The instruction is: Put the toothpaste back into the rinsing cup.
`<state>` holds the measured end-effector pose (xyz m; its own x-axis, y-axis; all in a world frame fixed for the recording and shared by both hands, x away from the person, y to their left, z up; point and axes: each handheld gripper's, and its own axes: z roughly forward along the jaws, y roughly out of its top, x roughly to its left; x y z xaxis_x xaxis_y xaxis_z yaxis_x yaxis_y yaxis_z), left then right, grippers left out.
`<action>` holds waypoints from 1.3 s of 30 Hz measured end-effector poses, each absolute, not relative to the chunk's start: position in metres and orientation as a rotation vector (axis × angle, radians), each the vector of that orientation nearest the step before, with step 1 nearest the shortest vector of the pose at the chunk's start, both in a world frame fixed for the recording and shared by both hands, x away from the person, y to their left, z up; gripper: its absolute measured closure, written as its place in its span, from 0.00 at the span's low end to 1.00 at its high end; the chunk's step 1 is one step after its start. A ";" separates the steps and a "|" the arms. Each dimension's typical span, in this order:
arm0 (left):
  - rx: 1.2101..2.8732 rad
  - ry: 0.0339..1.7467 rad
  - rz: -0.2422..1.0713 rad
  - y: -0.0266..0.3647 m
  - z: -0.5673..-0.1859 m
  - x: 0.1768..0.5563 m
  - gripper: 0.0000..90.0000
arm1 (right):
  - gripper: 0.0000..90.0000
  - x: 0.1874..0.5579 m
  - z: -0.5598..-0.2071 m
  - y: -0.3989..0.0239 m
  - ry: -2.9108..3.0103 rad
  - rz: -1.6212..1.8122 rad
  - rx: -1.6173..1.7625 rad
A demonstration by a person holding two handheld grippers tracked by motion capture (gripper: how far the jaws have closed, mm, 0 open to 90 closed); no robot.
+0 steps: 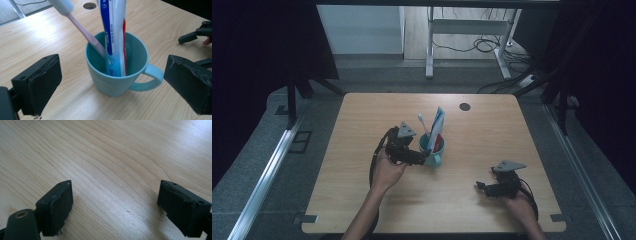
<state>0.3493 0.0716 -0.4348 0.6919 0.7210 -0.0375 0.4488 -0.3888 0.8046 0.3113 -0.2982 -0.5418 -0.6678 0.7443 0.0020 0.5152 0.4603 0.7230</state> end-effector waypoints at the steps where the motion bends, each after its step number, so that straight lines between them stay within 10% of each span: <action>1: 2.046 0.898 0.405 0.073 -0.435 0.349 0.02 | 0.15 0.311 -0.542 -0.298 2.399 1.027 1.072; 39: 2.031 0.954 0.482 0.124 -0.447 0.313 0.02 | 0.15 0.311 -0.542 -0.298 2.397 1.028 1.073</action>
<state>0.3129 0.1239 -0.4468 0.6397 0.7686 -0.0021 0.4542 -0.3758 0.8078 0.3113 -0.2980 -0.5420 -0.6666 0.7454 0.0016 0.5150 0.4590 0.7239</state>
